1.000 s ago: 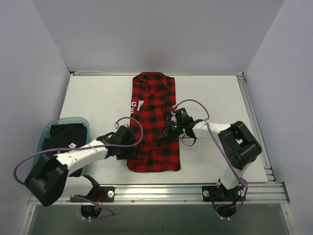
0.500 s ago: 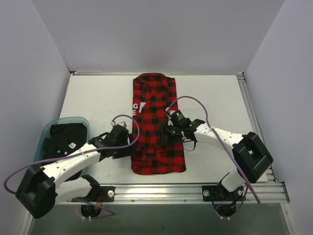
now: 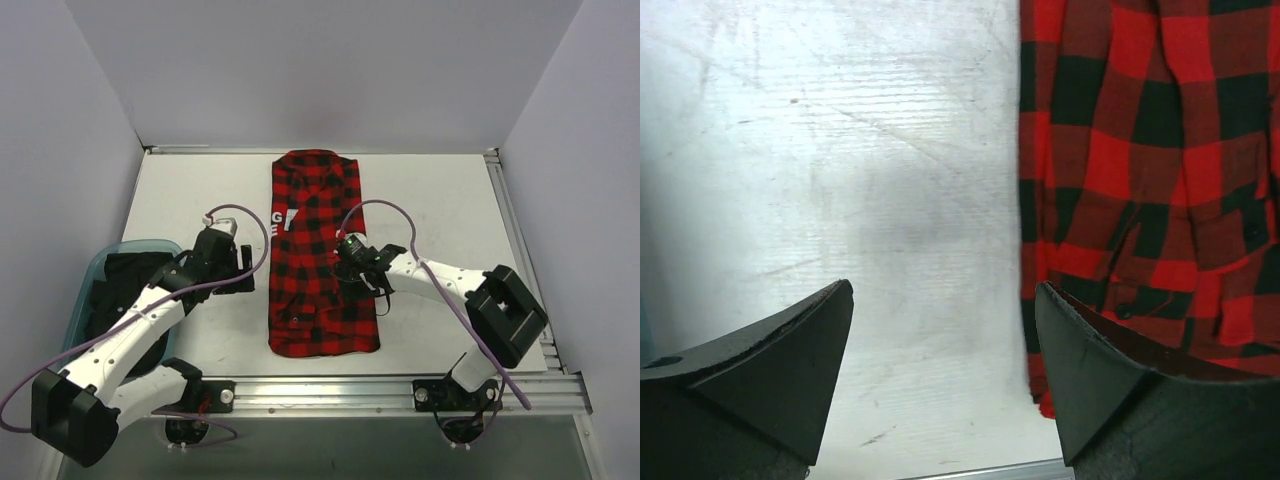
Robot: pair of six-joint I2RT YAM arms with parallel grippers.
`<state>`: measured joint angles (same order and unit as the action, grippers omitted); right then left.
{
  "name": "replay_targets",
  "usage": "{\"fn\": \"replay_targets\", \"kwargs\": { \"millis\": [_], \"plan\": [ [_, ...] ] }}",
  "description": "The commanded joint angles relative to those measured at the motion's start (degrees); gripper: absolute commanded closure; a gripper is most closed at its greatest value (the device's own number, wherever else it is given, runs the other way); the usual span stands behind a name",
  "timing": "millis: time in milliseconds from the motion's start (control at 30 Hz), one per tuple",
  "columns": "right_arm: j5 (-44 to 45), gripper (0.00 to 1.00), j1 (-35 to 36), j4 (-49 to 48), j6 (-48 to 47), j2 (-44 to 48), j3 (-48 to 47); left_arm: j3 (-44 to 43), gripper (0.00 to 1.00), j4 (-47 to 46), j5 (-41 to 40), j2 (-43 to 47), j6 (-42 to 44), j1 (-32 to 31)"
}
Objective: Fold and stack the long sleeve shirts
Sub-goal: Fold the shirt
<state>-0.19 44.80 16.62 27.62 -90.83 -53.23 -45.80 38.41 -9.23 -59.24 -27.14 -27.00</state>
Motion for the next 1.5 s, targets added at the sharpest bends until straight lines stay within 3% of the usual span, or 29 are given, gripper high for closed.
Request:
{"fn": "replay_targets", "kwargs": {
  "millis": [0, 233, 500, 667, 1033, 1467],
  "plan": [
    [2.30, 0.60, 1.43, 2.19, 0.86, -2.07, -2.84, 2.11, 0.17, -1.49, -3.59, 3.69, 4.46, 0.37],
    [3.00, 0.62, 1.70, 1.83, 1.04, -4.35, -3.28, 2.03, 0.17, -2.99, -2.99, 5.01, 3.85, 3.45],
    [4.40, 0.81, 1.70, 1.75, 0.33, -5.94, -3.72, 2.56, 0.17, -3.52, -0.52, 5.98, 3.58, 7.05],
    [4.14, 1.00, 1.87, 2.10, -0.11, -6.20, -4.16, 2.73, 0.17, -3.70, -0.43, 6.33, 3.58, 7.40],
    [2.30, 1.00, 3.10, 11.23, 1.38, 0.73, -9.17, 2.73, 0.17, -3.96, 0.44, 5.98, 3.67, 8.46],
    [-3.68, 1.00, 4.51, 14.67, 9.12, 4.96, -6.01, 2.82, 0.17, -4.05, 1.76, 5.45, 3.67, 9.07]
  ]
}}
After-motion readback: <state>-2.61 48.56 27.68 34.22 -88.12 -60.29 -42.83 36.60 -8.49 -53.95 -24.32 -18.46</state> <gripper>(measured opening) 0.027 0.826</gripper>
